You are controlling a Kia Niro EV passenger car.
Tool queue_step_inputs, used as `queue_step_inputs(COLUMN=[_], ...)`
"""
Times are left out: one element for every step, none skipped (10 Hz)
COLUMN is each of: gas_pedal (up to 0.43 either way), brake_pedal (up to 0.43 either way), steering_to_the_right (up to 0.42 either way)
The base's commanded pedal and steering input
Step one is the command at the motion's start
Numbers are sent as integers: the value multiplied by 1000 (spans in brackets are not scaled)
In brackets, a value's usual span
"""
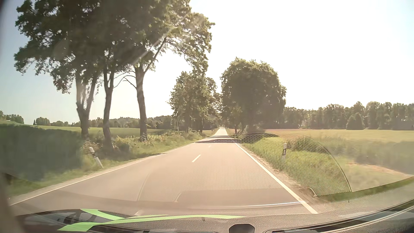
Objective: Follow the waypoints while adhering to traffic rules and regulations
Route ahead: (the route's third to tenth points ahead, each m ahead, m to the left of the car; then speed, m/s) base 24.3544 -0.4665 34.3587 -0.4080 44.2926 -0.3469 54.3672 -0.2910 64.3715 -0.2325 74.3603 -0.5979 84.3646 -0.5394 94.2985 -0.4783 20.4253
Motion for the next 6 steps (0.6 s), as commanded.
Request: queue_step_inputs(gas_pedal=[319,331,339,339,339,311], brake_pedal=[0,0,0,0,0,0], steering_to_the_right=[3,2,1,1,1,1])
